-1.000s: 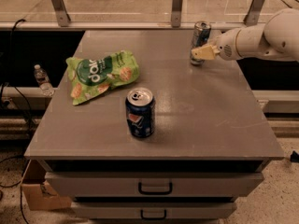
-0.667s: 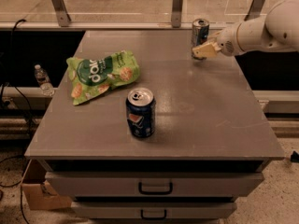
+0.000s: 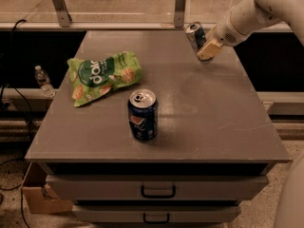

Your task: Knock redbull can over

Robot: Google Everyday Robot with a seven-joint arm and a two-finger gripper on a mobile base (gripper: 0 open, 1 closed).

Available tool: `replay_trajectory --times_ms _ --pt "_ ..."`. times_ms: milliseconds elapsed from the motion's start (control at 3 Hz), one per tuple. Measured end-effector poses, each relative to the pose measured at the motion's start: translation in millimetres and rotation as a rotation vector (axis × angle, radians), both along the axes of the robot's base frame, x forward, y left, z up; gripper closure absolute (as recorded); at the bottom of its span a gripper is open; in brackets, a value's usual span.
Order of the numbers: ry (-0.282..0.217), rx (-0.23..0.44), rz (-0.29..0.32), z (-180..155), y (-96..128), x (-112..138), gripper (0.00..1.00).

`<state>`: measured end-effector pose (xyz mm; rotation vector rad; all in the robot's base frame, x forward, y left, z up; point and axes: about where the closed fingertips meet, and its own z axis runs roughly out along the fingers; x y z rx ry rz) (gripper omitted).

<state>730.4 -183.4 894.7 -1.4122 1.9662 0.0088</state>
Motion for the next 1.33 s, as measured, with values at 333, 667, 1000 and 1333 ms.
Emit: replay_trajectory --times_ms 333,667,1000,1333 --pt "0.077 -0.205 0.149 -8.1 1.7 -19.5 1.00" --pt "0.127 -0.341 0.261 -14.8 2.2 -34.4 1.00" --pt "0.165 -0.431 0.354 -21.6 5.8 -45.3 1.00" --pt "0.211 -0.481 0.453 -31.0 13.3 -55.3 1.00"
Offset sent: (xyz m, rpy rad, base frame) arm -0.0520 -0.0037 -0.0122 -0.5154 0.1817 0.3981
